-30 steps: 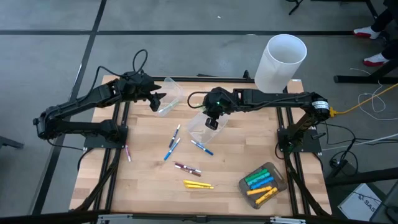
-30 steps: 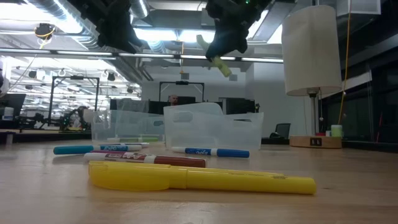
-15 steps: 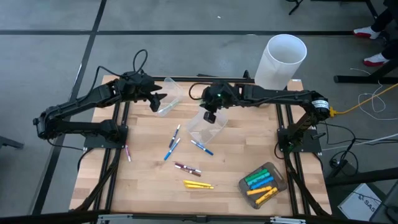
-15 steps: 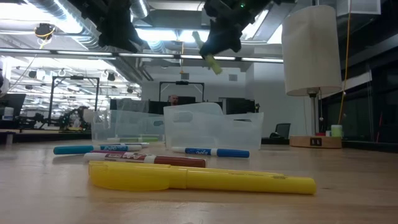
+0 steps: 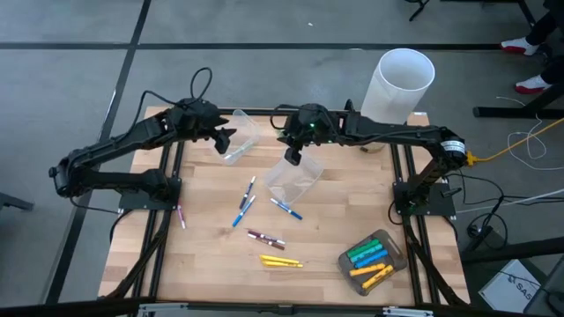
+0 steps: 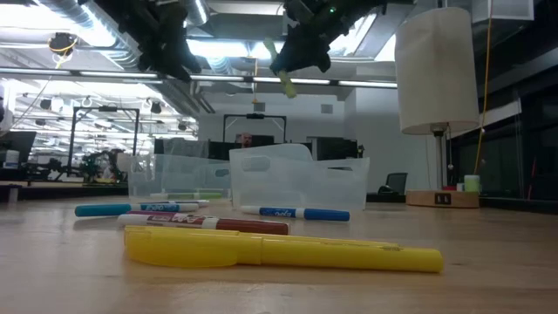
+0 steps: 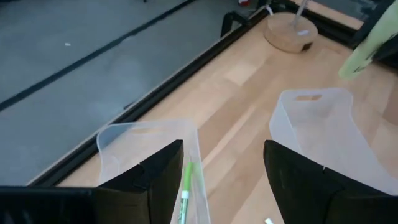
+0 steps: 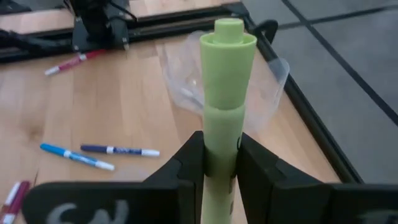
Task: Pick & Place Markers
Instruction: Put the light green highlighter into the black bin
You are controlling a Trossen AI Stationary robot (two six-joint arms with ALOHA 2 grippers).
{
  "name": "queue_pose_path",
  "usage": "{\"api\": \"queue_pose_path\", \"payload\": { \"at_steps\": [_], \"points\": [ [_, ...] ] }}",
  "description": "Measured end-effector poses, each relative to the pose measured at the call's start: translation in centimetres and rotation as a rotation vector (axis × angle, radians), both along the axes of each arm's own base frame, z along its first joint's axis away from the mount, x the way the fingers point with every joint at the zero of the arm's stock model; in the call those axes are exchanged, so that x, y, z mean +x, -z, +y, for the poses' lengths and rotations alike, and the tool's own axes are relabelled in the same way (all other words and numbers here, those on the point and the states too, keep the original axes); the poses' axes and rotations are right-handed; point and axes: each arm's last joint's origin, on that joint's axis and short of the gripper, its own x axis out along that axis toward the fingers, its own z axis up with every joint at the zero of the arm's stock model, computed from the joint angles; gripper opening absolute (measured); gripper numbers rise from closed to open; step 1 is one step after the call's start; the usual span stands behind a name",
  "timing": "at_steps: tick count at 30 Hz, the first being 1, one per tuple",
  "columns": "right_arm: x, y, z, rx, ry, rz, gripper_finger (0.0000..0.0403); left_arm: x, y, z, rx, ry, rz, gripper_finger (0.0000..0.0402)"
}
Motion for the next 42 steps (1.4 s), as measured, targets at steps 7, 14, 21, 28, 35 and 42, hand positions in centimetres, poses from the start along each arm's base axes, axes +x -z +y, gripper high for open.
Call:
{"api": "queue_pose_path", "payload": {
  "at_steps": [7, 14, 21, 28, 35, 42],
  "points": [
    [1.4, 0.7, -0.3, 0.019, -0.032, -0.063, 0.0069, 1.4, 1.0, 0.8, -0.028, 0.039, 0.030, 0.0216],
    [2.4, 1.8, -0.5, 0.040, -0.041, -0.062, 0.0069, 2.2, 1.4, 1.1, -0.032, 0.074, 0.022, 0.0216],
    [2.7, 1.4, -0.6, 0.030, -0.040, -0.126, 0.0069, 2.0, 1.4, 1.4, -0.038, 0.073, 0.018, 0.0216],
    [2.7, 1.0, -1.2, 0.045, -0.014, -0.170, 0.0069, 1.7, 1.4, 2.0, -0.042, 0.048, 0.015, 0.0216],
    [2.6, 0.9, -2.0, 0.037, 0.005, -0.187, 0.0069, 1.2, 1.4, 2.7, -0.036, 0.016, 0.018, 0.0216],
    [2.5, 0.8, -2.5, 0.033, 0.019, -0.190, 0.0069, 0.7, 1.4, 3.4, -0.032, -0.022, 0.020, 0.0216]
  ]
}}
